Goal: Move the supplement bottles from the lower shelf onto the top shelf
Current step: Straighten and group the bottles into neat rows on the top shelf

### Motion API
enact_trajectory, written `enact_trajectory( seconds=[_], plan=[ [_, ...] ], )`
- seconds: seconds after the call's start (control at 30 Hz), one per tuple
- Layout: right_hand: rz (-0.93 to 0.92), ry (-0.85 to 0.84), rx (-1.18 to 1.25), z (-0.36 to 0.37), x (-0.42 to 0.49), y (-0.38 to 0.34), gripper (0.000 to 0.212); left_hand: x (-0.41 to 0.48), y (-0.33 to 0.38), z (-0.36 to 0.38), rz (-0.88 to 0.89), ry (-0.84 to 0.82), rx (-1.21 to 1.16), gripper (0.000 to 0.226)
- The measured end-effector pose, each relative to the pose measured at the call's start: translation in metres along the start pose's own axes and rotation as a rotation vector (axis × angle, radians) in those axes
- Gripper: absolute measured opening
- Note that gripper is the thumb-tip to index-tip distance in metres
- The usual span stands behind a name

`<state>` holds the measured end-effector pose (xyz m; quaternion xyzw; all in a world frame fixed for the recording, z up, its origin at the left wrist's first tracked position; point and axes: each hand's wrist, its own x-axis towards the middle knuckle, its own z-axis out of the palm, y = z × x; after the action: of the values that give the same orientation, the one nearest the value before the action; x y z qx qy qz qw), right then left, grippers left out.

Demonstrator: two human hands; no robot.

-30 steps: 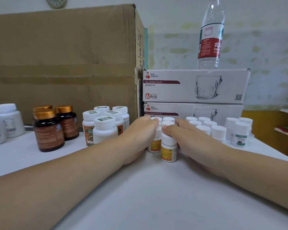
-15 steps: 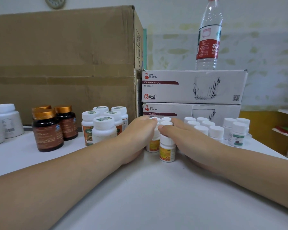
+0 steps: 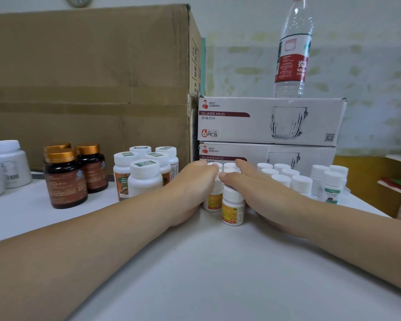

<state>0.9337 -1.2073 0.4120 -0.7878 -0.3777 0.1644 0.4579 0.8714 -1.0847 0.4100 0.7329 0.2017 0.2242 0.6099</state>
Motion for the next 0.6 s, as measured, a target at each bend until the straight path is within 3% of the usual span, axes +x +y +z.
enact_trajectory(
  seconds=[0.13, 0.23, 0.3, 0.4, 0.53, 0.6],
  plan=[
    [-0.019, 0.007, -0.037, 0.0, 0.0, 0.003, 0.055, 0.006, -0.005, -0.001, -0.006, 0.003, -0.016, 0.069],
    [-0.025, 0.014, -0.065, 0.003, 0.0, 0.001, 0.06, 0.004, -0.002, -0.001, -0.005, -0.013, -0.027, 0.05],
    [-0.046, 0.021, -0.081, 0.003, 0.001, 0.002, 0.068, 0.005, -0.004, -0.001, 0.001, -0.015, -0.035, 0.049],
    [-0.052, 0.015, -0.084, 0.002, 0.001, 0.004, 0.054, 0.002, -0.001, 0.0, -0.014, -0.032, -0.029, 0.035],
    [-0.041, 0.01, -0.089, 0.001, -0.001, 0.003, 0.039, 0.005, -0.004, -0.002, -0.009, -0.021, -0.015, 0.064],
    [-0.034, 0.014, -0.069, 0.001, -0.002, 0.002, 0.036, 0.006, -0.004, -0.002, -0.009, -0.023, 0.005, 0.059]
  ],
)
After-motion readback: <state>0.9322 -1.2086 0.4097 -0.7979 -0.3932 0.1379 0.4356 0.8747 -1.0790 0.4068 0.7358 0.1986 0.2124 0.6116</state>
